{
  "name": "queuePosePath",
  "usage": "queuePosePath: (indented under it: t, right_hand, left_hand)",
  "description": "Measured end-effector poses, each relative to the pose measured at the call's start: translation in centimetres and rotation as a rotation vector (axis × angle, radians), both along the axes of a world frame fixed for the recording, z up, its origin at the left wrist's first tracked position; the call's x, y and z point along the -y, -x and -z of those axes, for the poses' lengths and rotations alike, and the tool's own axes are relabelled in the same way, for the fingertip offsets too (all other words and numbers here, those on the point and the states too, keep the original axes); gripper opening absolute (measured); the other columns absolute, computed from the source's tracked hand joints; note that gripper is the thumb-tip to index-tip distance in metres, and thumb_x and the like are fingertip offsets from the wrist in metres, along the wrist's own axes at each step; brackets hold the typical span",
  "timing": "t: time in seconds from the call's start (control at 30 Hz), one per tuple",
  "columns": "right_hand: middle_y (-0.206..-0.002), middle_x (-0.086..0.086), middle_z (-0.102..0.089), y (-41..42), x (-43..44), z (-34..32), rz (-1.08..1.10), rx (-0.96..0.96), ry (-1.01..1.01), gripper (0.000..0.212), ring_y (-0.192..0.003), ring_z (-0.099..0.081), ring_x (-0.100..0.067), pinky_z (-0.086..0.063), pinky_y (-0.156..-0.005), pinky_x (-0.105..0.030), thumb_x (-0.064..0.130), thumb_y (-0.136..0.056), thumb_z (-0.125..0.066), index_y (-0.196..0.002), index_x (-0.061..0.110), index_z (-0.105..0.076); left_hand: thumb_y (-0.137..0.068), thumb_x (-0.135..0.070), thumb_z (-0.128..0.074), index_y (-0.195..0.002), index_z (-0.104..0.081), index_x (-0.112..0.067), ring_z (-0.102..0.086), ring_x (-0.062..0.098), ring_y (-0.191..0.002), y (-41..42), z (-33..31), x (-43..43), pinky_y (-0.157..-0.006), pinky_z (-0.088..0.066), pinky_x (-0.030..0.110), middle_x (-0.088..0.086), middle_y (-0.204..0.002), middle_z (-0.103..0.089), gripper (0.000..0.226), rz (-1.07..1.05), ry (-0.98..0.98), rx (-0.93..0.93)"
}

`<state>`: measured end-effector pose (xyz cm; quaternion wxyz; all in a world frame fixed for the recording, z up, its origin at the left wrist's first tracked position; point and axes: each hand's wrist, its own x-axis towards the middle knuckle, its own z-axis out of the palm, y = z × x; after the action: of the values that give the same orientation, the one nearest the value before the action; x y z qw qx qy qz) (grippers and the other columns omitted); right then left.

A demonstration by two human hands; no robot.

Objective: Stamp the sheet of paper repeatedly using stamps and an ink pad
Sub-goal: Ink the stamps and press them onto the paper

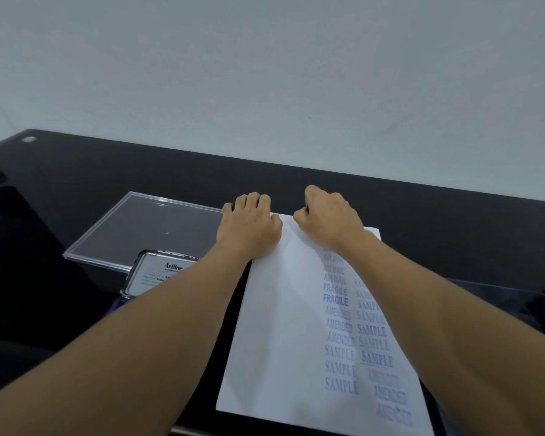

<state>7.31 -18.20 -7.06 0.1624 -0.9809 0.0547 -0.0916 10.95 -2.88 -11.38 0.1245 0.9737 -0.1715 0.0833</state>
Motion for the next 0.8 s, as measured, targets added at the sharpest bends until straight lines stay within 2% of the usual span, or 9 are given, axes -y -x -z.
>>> queuePosePath:
  t: [0.2, 0.37, 0.53, 0.8]
  right_hand:
    - [-0.068, -0.003, -0.044, -1.0, 0.3, -0.3, 0.020, -0.050, -0.063, 0.019, -0.059, -0.036, -0.020, -0.031, -0.052, -0.033, 0.019, -0.086, -0.050, -0.076, 0.016, -0.035]
    - [-0.078, -0.003, -0.055, -1.0, 0.7, -1.7, -0.006, -0.152, -0.035, 0.015, -0.064, -0.049, -0.018, -0.040, -0.058, -0.032, 0.027, -0.091, -0.053, -0.088, 0.013, -0.050]
    - [-0.077, -0.003, -0.058, -0.8, 1.3, -3.9, -0.019, -0.002, -0.044, 0.019, -0.065, -0.052, -0.020, -0.043, -0.059, -0.032, 0.030, -0.089, -0.056, -0.085, 0.011, -0.053]
    - [-0.077, -0.002, -0.055, -0.6, 2.2, -5.7, -0.040, 0.019, -0.010, 0.021, -0.066, -0.052, -0.018, -0.036, -0.055, -0.030, 0.032, -0.090, -0.055, -0.080, 0.015, -0.050]
  left_hand:
    - [-0.098, -0.031, -0.032, -0.124, -0.047, -0.015, -0.042, 0.024, -0.122, 0.0, 0.0, 0.0, -0.101, -0.032, 0.043, 0.002, -0.130, -0.049, 0.034, 0.000, 0.014, 0.003]
    - [-0.098, -0.032, -0.032, -0.125, -0.046, -0.015, -0.041, 0.025, -0.123, 0.0, 0.0, 0.0, -0.102, -0.032, 0.043, 0.003, -0.132, -0.048, 0.035, 0.002, 0.006, -0.002]
    - [-0.098, -0.032, -0.032, -0.126, -0.046, -0.015, -0.040, 0.026, -0.126, -0.1, 0.0, 0.0, -0.103, -0.031, 0.044, 0.003, -0.134, -0.047, 0.035, 0.004, 0.012, -0.011]
    - [-0.098, -0.031, -0.034, -0.127, -0.047, -0.016, -0.040, 0.025, -0.126, -0.2, -0.2, -0.1, -0.104, -0.030, 0.043, 0.002, -0.135, -0.047, 0.035, 0.004, 0.050, -0.026]
